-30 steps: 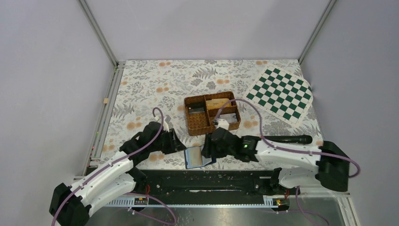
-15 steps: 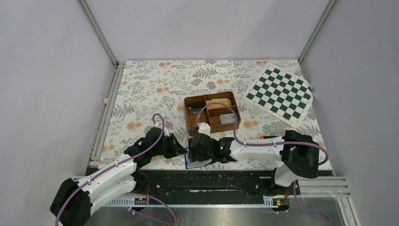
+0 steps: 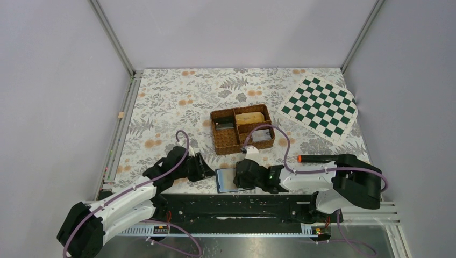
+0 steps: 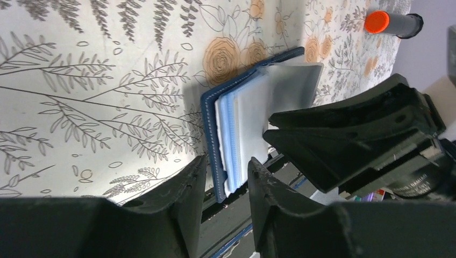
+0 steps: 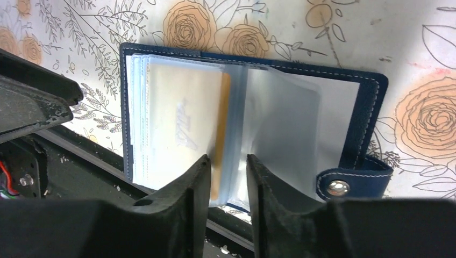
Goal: Take the credit cards out of the card holder
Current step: Remove the credit card from the card holder.
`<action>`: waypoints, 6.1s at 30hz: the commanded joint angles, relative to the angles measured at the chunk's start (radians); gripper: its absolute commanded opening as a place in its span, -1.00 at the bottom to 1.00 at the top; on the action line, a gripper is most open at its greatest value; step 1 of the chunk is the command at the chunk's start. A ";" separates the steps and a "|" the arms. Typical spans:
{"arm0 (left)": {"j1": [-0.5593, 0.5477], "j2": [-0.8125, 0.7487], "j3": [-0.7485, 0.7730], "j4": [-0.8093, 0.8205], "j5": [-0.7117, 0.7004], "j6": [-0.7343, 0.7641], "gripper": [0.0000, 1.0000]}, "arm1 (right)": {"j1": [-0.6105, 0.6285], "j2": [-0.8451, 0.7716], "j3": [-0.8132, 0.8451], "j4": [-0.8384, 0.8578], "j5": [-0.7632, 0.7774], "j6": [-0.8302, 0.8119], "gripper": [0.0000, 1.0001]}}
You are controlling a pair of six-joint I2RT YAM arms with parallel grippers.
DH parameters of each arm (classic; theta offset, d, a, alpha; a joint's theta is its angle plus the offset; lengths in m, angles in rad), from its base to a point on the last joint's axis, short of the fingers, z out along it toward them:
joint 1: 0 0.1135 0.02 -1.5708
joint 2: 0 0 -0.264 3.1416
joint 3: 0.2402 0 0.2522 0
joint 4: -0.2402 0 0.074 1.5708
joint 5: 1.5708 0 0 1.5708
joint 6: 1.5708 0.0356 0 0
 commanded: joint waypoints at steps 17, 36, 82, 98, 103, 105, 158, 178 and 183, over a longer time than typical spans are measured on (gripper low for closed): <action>-0.107 0.158 0.028 0.271 -0.020 0.013 -0.37 | -0.047 -0.113 -0.256 0.286 -0.074 0.141 -0.73; -0.172 0.235 0.033 0.254 -0.114 -0.002 -0.60 | -0.058 -0.108 -0.105 0.138 -0.087 0.014 -0.17; -0.185 0.106 0.054 0.305 -0.062 -0.028 -0.66 | -0.093 -0.033 -0.396 0.594 -0.157 0.182 -0.97; -0.191 0.330 0.042 0.471 -0.059 -0.026 -0.61 | -0.103 -0.045 -0.409 0.615 -0.167 0.180 -0.97; -0.194 0.362 0.033 0.496 -0.063 -0.010 -0.54 | -0.102 -0.044 -0.406 0.616 -0.170 0.181 -0.97; -0.196 0.371 0.027 0.508 -0.068 -0.006 -0.50 | -0.103 -0.044 -0.403 0.615 -0.172 0.180 -0.97; -0.335 0.364 0.125 0.489 -0.095 -0.005 -0.29 | -0.103 -0.357 -0.332 0.286 -0.077 0.108 -0.20; -0.388 0.666 0.242 0.747 -0.022 -0.055 -0.29 | -0.103 -0.935 -0.380 -0.102 0.058 0.053 -0.42; -0.388 0.657 0.262 0.706 -0.034 -0.037 -0.29 | -0.102 -0.900 -0.369 -0.044 -0.006 0.034 -0.44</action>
